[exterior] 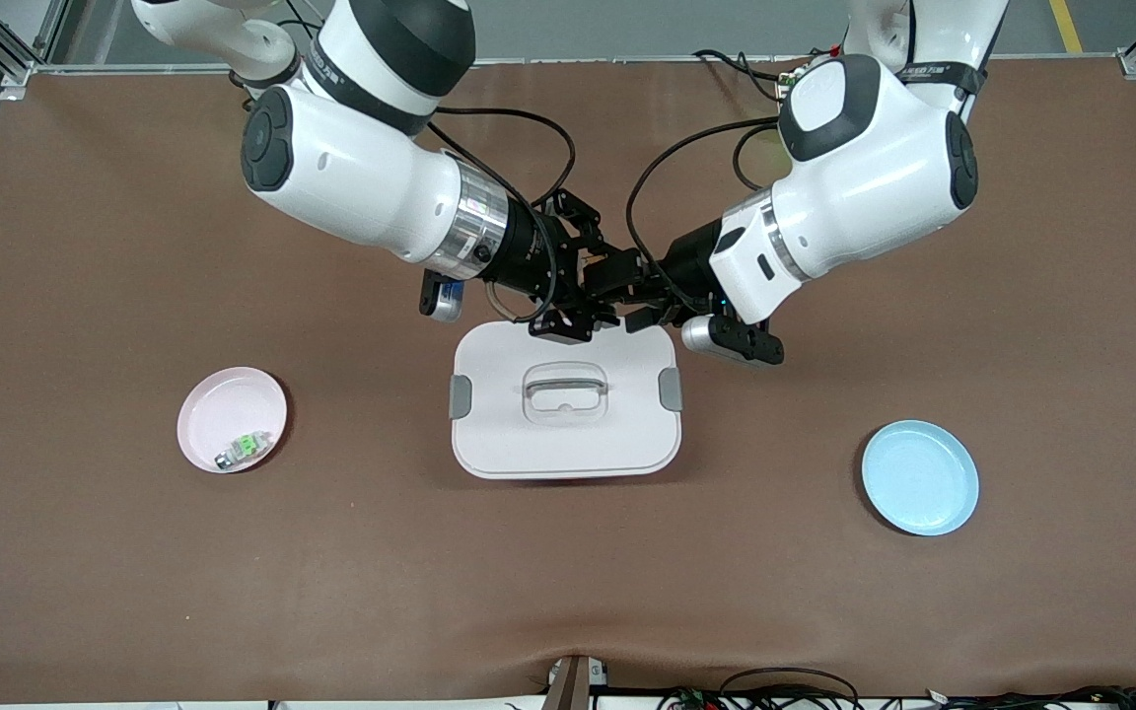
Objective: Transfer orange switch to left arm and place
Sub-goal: 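Grasp the switch with the left gripper above the white box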
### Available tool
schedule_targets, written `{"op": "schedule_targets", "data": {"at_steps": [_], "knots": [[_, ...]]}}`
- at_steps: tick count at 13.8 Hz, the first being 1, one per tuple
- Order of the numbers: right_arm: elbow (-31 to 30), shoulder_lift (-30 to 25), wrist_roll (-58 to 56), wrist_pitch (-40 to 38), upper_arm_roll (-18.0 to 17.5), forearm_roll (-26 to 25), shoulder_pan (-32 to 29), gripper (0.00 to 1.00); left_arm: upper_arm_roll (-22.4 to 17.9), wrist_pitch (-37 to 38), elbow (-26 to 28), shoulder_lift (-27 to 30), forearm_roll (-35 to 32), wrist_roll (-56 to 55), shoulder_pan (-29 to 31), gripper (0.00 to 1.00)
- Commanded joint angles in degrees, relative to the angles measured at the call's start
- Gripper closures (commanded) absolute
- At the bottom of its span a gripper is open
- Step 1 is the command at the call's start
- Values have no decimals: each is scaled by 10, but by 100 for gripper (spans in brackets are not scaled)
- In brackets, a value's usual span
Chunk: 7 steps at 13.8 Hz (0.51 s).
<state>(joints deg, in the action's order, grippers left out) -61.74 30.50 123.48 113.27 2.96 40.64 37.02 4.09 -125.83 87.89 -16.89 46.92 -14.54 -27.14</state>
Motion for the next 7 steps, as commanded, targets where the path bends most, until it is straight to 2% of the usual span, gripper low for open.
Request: {"op": "schedule_targets", "data": {"at_steps": [1, 2, 4, 7], "knots": [[25, 14, 16, 6, 3, -5, 6, 100, 0, -5, -3, -2, -6, 7, -1, 64], [25, 17, 16, 7, 4, -5, 5, 100, 0, -5, -3, -2, -6, 7, -1, 80], [25, 23, 12, 12, 4, -5, 2, 100, 0, -5, -3, -2, -5, 6, -1, 100], [25, 32, 11, 27, 4, -5, 6, 100, 0, -3, -3, -1, -6, 6, 9, 100]]}}
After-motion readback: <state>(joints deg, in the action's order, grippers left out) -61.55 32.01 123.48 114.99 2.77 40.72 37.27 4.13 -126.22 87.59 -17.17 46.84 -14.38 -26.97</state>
